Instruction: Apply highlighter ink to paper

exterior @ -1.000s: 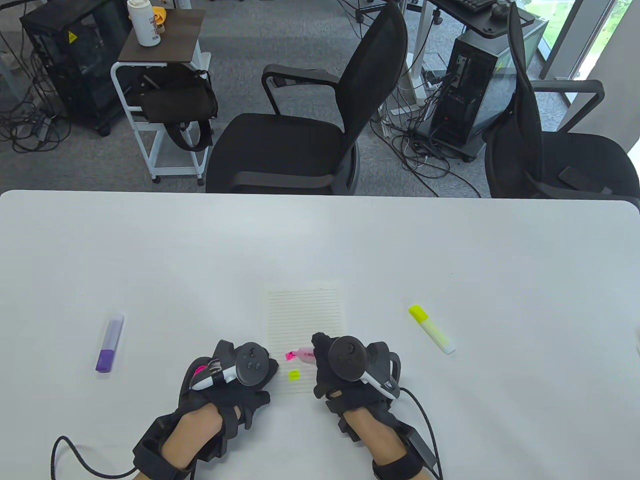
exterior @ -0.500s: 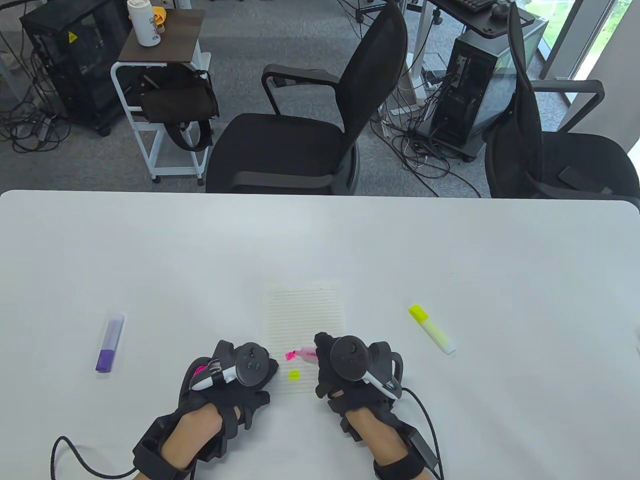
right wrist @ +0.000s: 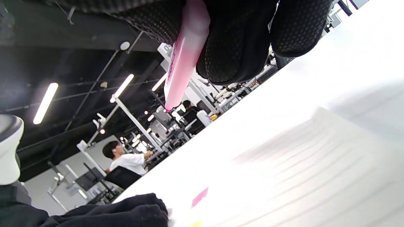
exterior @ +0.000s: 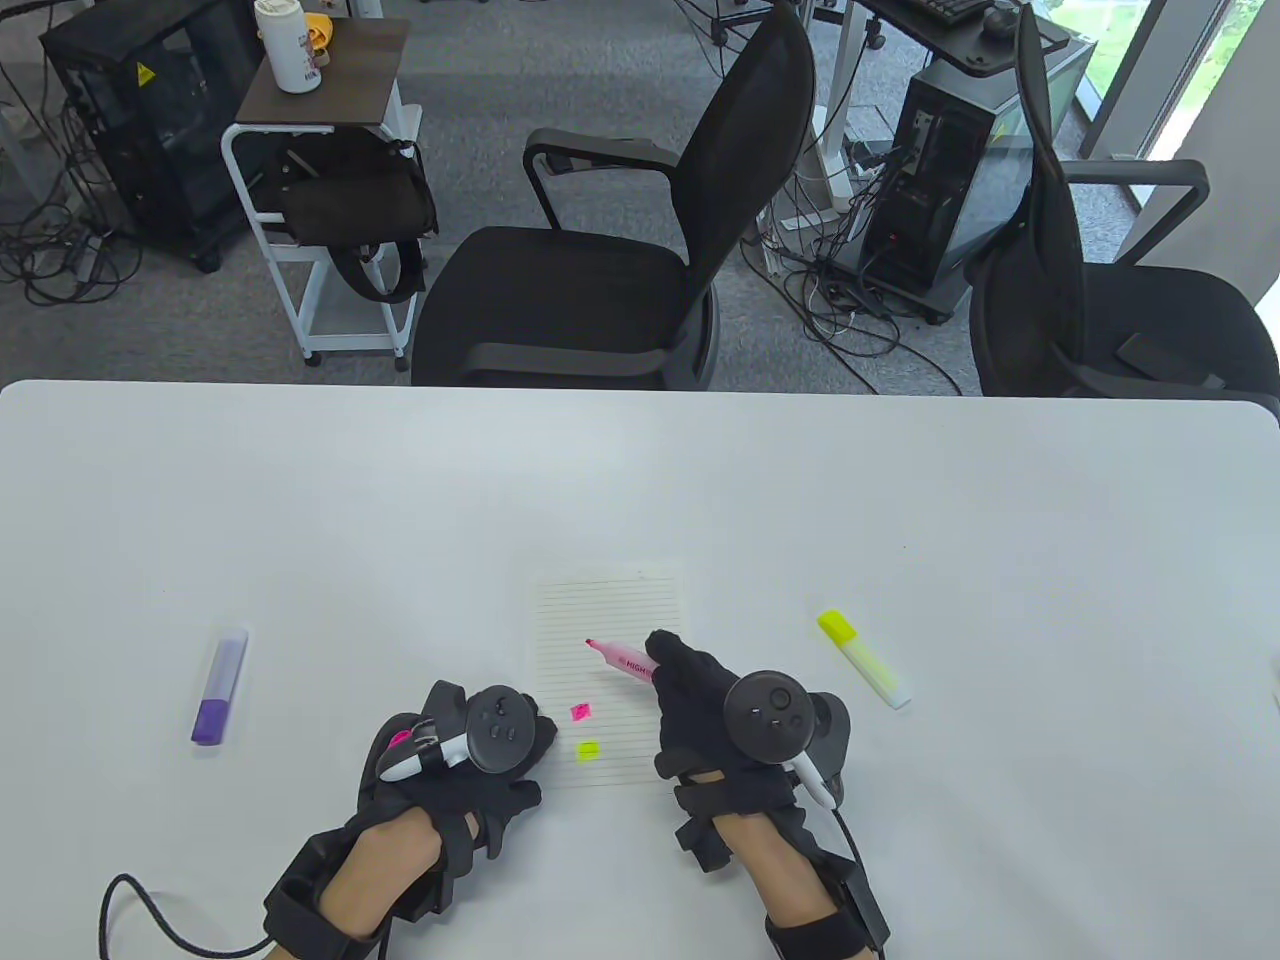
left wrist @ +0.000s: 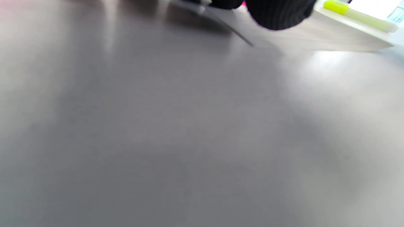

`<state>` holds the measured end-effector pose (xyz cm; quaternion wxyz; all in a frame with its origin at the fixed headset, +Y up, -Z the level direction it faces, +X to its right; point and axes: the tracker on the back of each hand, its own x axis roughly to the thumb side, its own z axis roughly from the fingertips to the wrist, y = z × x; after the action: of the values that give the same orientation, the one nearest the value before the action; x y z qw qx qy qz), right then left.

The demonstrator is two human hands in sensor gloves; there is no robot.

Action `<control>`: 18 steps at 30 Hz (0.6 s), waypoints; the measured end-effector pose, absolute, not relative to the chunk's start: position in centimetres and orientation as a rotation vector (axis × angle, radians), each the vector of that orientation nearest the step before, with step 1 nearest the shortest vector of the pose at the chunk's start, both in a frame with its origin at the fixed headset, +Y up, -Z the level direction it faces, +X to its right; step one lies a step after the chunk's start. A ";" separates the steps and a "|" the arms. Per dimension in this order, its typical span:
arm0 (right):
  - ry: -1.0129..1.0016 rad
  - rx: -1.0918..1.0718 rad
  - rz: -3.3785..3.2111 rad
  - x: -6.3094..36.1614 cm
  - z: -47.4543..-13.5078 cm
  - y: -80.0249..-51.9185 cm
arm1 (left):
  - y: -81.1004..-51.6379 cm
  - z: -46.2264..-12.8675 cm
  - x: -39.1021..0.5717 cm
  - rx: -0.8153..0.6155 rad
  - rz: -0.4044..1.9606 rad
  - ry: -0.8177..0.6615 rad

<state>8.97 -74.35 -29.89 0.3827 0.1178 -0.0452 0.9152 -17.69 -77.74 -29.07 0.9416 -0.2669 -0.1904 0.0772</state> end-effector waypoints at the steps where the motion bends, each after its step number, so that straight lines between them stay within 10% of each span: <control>1: -0.117 0.303 2.323 9.1 -29.9 -74.3 | -77.6 -29.1 -17.8 -0.535 0.174 -0.390; 10: -0.088 0.354 2.288 9.3 -29.9 -74.1 | -73.3 -29.9 -22.5 -0.225 0.202 -0.130; 18: -0.070 0.392 2.306 9.0 -29.9 -74.1 | -73.0 -30.6 -28.1 -0.302 0.290 0.207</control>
<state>9.01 -74.13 -29.90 0.3901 0.1541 -0.0277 0.9074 -28.12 -73.01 -30.61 0.9729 -0.1494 0.1024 0.1436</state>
